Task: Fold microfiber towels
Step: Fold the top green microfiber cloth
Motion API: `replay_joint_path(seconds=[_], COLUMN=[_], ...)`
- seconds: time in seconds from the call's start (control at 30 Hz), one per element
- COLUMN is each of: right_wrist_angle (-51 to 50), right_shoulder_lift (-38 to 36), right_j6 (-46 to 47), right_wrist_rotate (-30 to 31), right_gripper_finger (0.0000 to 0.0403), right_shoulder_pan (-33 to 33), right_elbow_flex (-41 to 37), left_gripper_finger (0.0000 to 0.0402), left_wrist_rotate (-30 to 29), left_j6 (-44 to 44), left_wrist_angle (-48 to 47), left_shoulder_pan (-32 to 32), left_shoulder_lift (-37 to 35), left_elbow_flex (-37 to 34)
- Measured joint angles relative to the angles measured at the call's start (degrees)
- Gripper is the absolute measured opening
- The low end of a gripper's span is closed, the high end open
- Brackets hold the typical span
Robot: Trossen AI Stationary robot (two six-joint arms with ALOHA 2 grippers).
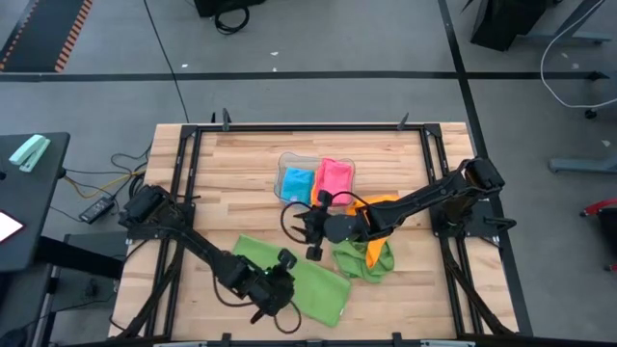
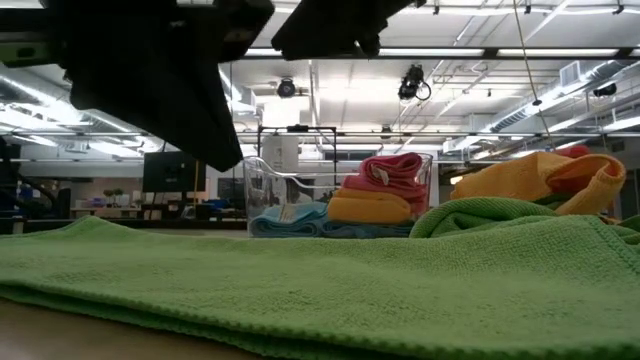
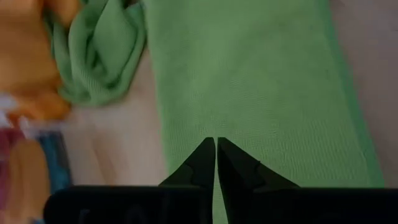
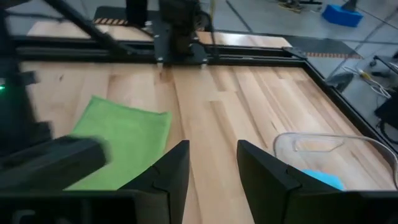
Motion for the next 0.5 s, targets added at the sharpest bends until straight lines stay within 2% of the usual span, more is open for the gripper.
replay_joint_path(seconds=[0.13,0.3,0.5], right_wrist_angle=[-2.3,-3.0,-3.0], right_shoulder_lift=[0.0,0.0,0.0], right_j6=[-2.5,-5.5,-7.8], right_wrist_rotate=[-1.7,-2.3,-2.5], right_gripper_finger=[0.0138,0.0136,0.0136], right_shoulder_pan=[1.1,3.1,5.2], right_elbow_flex=[1.3,1.3,1.3], left_gripper_finger=[0.0028,0.0017,0.0025], left_wrist_rotate=[1.2,10.1,10.4], left_j6=[-10.3,-13.9,-19.9], left_wrist_angle=[-0.4,1.4,9.2], left_shoulder_pan=[0.1,-1.3,-2.7], left_shoulder_lift=[0.0,0.0,0.0], left_elbow_flex=[0.0,0.0,0.0])
